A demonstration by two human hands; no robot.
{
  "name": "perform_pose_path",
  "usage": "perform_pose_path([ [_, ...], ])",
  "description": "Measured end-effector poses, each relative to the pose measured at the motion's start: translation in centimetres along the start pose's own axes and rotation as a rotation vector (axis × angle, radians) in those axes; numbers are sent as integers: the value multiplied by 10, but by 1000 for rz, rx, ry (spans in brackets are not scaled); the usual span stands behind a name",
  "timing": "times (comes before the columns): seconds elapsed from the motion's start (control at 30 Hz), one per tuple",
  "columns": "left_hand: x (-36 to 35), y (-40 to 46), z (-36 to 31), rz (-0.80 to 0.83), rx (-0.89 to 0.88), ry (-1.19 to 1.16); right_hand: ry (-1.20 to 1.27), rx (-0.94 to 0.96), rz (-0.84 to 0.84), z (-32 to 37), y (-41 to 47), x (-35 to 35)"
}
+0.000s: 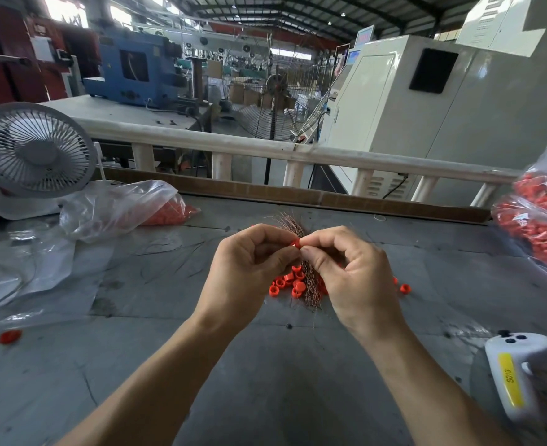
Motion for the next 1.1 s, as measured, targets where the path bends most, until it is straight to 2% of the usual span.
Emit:
perform_pose_path([
  [0.63, -1, 0, -2, 15, 0, -18, -119, 116, 74, 5, 0, -1],
  [0.93, -1, 0, 3, 35, 52, -79, -114, 88, 93, 2, 1, -1],
  [1.1, -1, 0, 8, 59, 135, -185, -238, 188, 114, 9, -1, -5],
])
Point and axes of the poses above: each hand's wrist, its own y-axis towards the middle knuckle, its own x-axis out of the back of the hand, z = x × y, the point moved 6 cm from there along y, towards the middle knuckle, and after that the axes turned 13 degrees about y, right-handed, at the moved point
